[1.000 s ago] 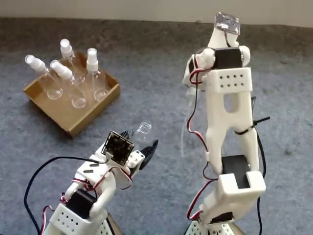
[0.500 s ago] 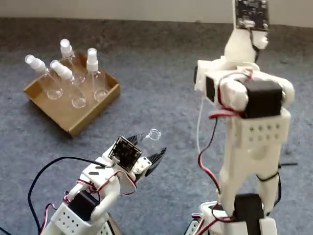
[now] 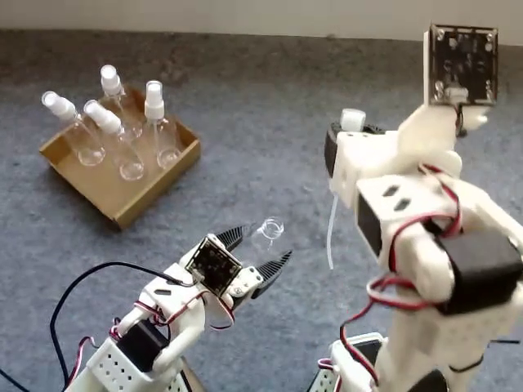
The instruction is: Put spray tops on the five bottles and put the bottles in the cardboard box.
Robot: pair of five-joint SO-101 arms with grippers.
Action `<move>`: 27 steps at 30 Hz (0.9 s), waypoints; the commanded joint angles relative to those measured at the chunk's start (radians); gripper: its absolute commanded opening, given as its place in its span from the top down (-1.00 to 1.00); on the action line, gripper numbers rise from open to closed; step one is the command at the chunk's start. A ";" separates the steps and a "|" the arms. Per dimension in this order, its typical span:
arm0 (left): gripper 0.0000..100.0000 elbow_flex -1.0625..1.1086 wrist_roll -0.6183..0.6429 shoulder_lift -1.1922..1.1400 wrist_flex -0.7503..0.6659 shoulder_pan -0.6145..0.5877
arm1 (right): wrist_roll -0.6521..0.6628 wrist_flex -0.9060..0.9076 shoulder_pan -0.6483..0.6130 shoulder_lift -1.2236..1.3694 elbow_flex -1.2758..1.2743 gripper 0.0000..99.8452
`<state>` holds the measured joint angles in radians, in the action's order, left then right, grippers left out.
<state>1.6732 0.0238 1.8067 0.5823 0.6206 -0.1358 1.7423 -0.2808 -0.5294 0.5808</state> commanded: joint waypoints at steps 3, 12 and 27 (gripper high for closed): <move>0.67 0.021 0.011 0.018 -0.066 0.012 | 0.009 -0.038 -0.039 -0.104 0.054 0.99; 0.59 0.021 0.011 0.018 -0.207 0.119 | 0.009 -0.114 -0.041 -0.124 0.053 0.99; 0.59 0.021 0.011 0.018 -0.241 0.131 | 0.011 -0.269 -0.041 -0.483 -0.340 0.99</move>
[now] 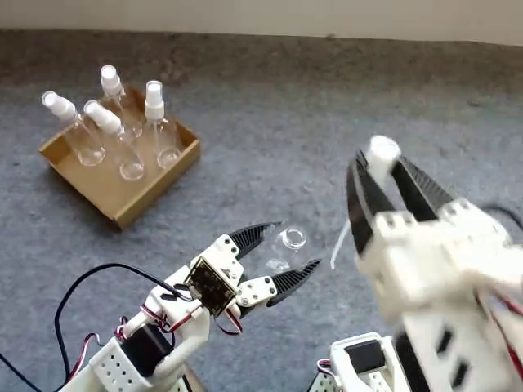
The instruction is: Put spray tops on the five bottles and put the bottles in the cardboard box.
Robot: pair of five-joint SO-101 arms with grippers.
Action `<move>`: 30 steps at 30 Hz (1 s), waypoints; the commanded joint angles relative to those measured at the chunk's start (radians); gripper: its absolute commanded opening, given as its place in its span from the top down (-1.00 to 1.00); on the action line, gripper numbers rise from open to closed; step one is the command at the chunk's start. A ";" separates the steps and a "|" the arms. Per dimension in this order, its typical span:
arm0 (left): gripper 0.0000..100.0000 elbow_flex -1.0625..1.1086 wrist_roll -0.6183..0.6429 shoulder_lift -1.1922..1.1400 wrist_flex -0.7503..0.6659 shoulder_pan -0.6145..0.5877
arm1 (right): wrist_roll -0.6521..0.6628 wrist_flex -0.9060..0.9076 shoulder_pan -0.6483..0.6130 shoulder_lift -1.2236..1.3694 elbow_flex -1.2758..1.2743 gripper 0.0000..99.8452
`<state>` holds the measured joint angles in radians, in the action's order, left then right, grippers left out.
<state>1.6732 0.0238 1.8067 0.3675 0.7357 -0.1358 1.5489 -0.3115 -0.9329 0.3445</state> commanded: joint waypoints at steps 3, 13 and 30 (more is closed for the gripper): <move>0.59 0.021 0.011 0.018 -0.026 0.016 | 0.011 -0.166 -0.010 -0.163 -0.289 0.99; 0.59 0.021 0.011 0.018 -0.021 0.016 | 0.009 -0.602 -0.010 -0.341 -0.779 0.99; 0.59 0.021 0.009 0.018 0.137 0.008 | -0.184 -0.544 -0.010 -0.344 -0.578 0.99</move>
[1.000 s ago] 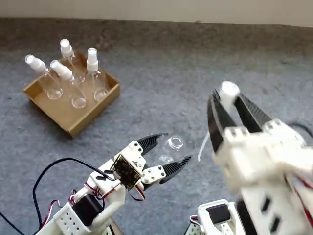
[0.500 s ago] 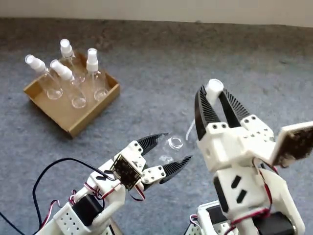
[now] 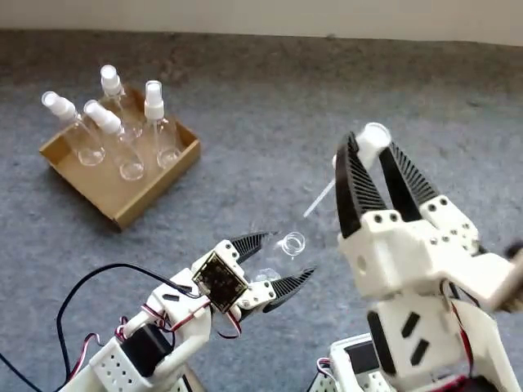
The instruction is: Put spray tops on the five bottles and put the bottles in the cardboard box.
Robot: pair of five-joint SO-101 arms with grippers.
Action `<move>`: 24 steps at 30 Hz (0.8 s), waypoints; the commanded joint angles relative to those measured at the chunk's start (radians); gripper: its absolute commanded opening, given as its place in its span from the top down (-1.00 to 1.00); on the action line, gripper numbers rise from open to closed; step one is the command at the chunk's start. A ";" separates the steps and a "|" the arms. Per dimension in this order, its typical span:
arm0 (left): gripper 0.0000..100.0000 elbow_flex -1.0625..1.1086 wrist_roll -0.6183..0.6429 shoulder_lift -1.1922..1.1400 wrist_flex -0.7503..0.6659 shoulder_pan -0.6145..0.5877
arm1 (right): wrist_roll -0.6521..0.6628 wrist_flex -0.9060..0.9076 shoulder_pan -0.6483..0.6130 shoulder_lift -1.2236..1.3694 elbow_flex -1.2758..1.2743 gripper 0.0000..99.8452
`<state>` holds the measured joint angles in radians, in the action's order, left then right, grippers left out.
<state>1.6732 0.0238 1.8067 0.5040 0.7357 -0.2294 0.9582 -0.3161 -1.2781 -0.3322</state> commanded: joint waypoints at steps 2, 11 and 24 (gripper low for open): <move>0.59 0.021 0.008 0.018 0.000 0.008 | -0.112 0.073 -0.005 0.001 0.128 0.99; 0.59 0.021 0.009 0.018 0.000 0.007 | -0.038 0.200 -0.005 -0.001 0.088 0.99; 0.59 0.021 0.009 0.018 0.000 0.007 | -0.038 0.108 -0.005 -0.001 -0.053 0.99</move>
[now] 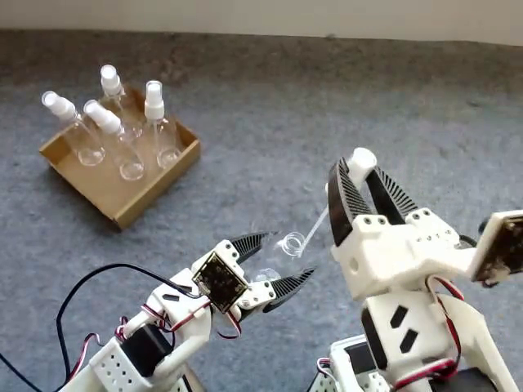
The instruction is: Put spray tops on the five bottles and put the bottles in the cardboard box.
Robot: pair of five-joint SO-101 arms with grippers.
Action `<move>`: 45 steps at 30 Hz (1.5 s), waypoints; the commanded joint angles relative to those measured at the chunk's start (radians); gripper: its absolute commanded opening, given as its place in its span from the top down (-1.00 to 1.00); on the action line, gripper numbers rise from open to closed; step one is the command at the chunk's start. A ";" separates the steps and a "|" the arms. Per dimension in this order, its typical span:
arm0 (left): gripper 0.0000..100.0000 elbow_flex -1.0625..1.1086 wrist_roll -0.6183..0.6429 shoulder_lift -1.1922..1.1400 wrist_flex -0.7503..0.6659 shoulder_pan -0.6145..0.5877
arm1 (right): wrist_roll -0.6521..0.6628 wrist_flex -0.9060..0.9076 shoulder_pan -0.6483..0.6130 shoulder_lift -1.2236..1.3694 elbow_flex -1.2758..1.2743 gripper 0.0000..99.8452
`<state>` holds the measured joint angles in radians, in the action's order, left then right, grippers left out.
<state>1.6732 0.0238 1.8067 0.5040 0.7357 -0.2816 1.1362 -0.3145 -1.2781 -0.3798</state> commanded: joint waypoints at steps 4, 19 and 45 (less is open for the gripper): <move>0.59 0.021 0.009 0.018 0.000 0.007 | 0.011 -0.116 -0.007 -0.001 -0.002 0.99; 0.59 0.021 0.009 0.018 0.000 0.007 | 0.008 -0.157 -0.007 -0.001 0.010 0.99; 0.59 0.021 0.006 0.018 0.002 0.007 | 0.130 -0.097 -0.143 -0.001 -0.140 0.99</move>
<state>1.6732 0.0238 1.8067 0.5040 0.7357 -0.2386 1.0073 -0.4434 -1.2843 -0.4994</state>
